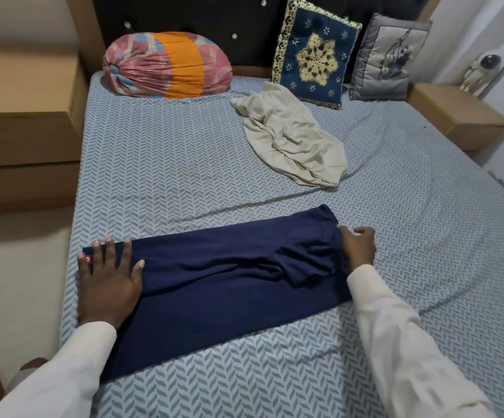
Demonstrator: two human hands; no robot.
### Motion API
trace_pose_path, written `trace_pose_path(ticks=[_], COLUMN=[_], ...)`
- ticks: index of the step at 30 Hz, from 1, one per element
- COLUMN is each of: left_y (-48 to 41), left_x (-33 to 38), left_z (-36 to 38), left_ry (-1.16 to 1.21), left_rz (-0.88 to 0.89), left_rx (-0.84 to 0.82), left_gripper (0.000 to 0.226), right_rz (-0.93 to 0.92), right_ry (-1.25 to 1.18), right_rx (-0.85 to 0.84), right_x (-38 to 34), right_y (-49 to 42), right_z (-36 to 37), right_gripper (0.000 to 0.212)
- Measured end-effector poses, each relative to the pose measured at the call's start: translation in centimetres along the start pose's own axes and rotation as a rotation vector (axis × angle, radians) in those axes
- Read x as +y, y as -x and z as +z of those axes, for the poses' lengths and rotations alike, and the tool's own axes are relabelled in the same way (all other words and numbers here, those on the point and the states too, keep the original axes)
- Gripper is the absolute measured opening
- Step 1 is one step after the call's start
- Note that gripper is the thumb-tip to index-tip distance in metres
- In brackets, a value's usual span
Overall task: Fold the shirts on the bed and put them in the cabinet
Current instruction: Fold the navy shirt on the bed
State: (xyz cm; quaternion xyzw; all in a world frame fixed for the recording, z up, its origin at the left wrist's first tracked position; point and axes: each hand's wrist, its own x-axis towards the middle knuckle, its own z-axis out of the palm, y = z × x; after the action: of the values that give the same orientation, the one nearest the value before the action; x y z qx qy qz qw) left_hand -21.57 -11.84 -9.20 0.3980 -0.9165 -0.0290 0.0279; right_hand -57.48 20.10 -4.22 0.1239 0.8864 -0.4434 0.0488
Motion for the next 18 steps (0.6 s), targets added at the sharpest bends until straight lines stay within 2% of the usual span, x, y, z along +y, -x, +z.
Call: trace_pose_path(ticks=[2,4,6,8,10,13,16,18], left_y=[0.9,2.4,3.7,4.4,4.7,4.6,4.4,4.3], left_x=[1.6,3.2,3.9,3.5,2.7,2.0,2.0,2.0], left_z=[-0.4,-0.3,0.3,0.8,1.2,1.3,1.5,1.5], left_ry=[0.049,0.106,0.123,0.113,0.088,0.082,0.058,0.049], left_rz=[0.067,0.17,0.207,0.148,0.087,0.051,0.023,0.011], left_rx=[0.09,0.097,0.036,-0.037,-0.083,-0.119,-0.138,-0.134], left_gripper=[0.066,0.066,0.069,0.077,0.084,0.087,0.084,0.085], right_rz=[-0.035,-0.079,-0.118,-0.142,-0.147,-0.016,0.041,-0.049], right_ry=[0.078,0.185,0.307,0.386,0.355,0.186,0.286,0.363], right_rx=[-0.187,-0.311,-0.348,-0.342,-0.352,-0.459,-0.562,-0.497], right_x=[1.7,3.7,4.5,4.2,3.3,2.5,3.3,3.7], right_y=[1.6,2.5,2.8,2.5,2.6,3.4,3.6,3.6], right_z=[-0.5,-0.6,-0.7,-0.9,-1.5,-2.3,-2.8,-2.9], right_gripper=[0.061,0.065,0.057,0.035,0.016,0.017,0.02,0.019])
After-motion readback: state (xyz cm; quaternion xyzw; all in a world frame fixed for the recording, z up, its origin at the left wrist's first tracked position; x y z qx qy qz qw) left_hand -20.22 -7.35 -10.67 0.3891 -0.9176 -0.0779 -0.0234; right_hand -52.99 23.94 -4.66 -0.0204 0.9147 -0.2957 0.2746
